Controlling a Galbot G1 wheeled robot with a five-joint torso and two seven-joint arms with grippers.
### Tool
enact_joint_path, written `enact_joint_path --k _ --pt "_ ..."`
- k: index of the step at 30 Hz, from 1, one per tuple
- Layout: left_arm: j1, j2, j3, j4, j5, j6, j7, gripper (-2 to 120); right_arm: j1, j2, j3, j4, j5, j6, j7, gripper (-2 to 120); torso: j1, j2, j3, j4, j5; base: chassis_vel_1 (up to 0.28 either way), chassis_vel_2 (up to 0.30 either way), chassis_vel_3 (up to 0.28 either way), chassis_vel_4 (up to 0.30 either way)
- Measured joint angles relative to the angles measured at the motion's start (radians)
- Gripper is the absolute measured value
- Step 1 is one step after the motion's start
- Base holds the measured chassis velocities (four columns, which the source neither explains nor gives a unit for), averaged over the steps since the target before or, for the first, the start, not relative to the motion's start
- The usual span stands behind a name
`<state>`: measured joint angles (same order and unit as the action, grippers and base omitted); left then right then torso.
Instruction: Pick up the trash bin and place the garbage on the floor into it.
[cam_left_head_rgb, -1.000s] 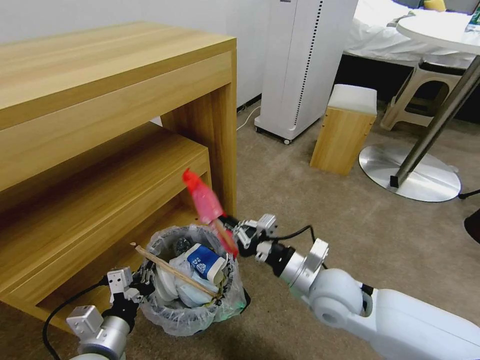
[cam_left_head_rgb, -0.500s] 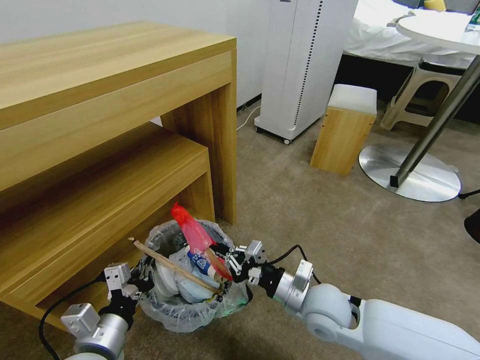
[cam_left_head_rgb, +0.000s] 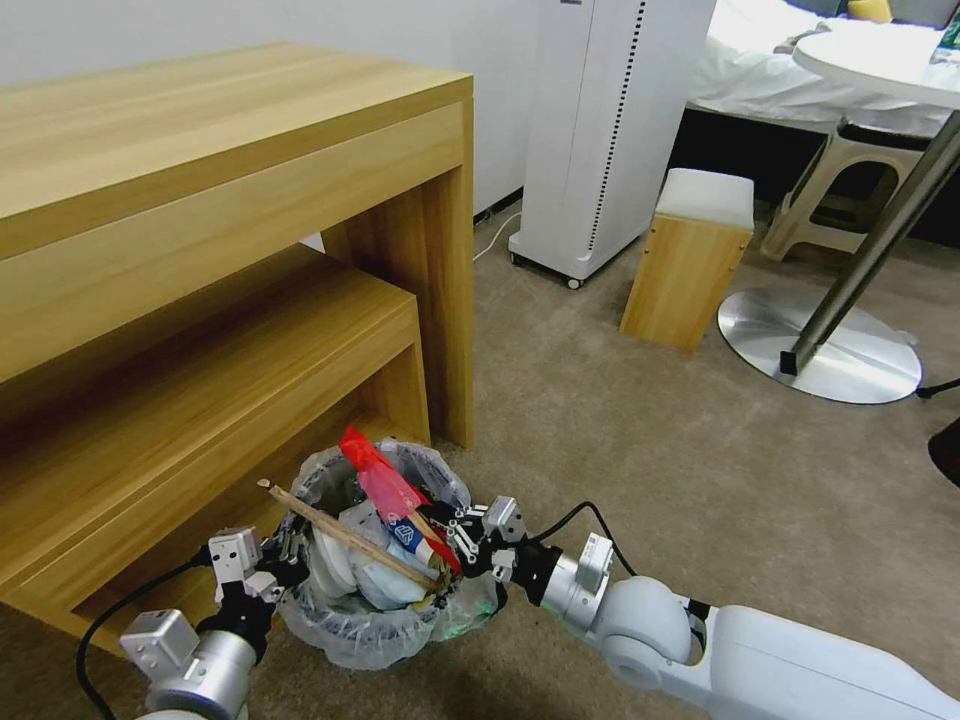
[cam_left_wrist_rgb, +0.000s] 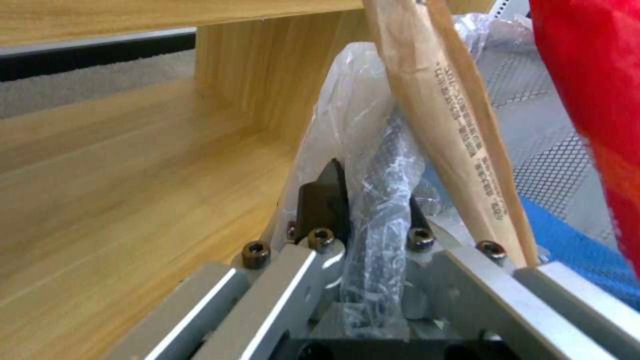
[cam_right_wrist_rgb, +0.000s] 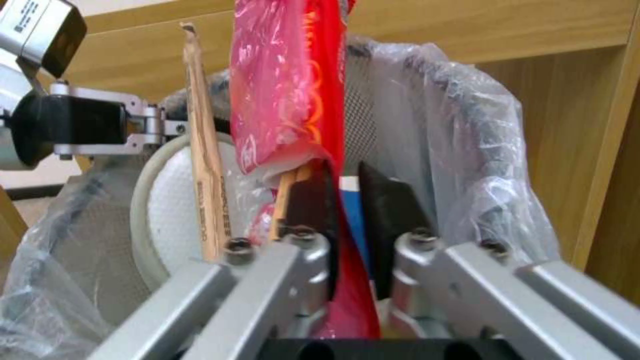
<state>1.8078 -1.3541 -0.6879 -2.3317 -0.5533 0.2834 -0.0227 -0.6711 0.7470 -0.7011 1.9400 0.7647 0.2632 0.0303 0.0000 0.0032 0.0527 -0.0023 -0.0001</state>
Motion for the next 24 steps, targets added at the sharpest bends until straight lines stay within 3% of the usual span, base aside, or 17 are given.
enact_joint_path --k 2,5,13,19,24 --pt "0.0 0.001 0.0 0.0 -0.001 0.0 0.0 2 -0.001 0.0 0.0 0.001 -0.001 0.0 0.0 18 0.0 0.0 0.0 0.0 0.0001 0.0 0.0 0.0 0.0" --pt "-0.008 0.009 -0.004 0.014 -0.009 0.003 -0.004 2 -0.006 -0.008 0.008 0.026 -0.003 -0.002 0.001 36 0.0 0.0 0.0 0.0 -0.0001 0.0 0.0 0.0 0.0" --pt "-0.01 0.009 -0.002 0.02 -0.011 0.004 -0.007 2 -0.009 -0.013 0.025 0.06 0.001 -0.005 0.004 59 0.0 0.0 0.0 0.0 0.0 0.0 0.0 0.0 0.0" --pt "-0.007 0.017 -0.003 0.033 -0.013 0.009 -0.01 2 -0.022 -0.007 0.07 0.097 0.007 -0.008 0.018 86 0.0 0.0 0.0 0.0 0.0 0.0 0.0 0.0 0.0" --pt "-0.002 0.019 -0.003 0.035 -0.014 0.014 -0.01 2 -0.03 -0.014 0.106 0.119 0.014 -0.014 0.017 98 0.0 0.0 0.0 0.0 0.0 0.0 0.0 0.0 0.0"
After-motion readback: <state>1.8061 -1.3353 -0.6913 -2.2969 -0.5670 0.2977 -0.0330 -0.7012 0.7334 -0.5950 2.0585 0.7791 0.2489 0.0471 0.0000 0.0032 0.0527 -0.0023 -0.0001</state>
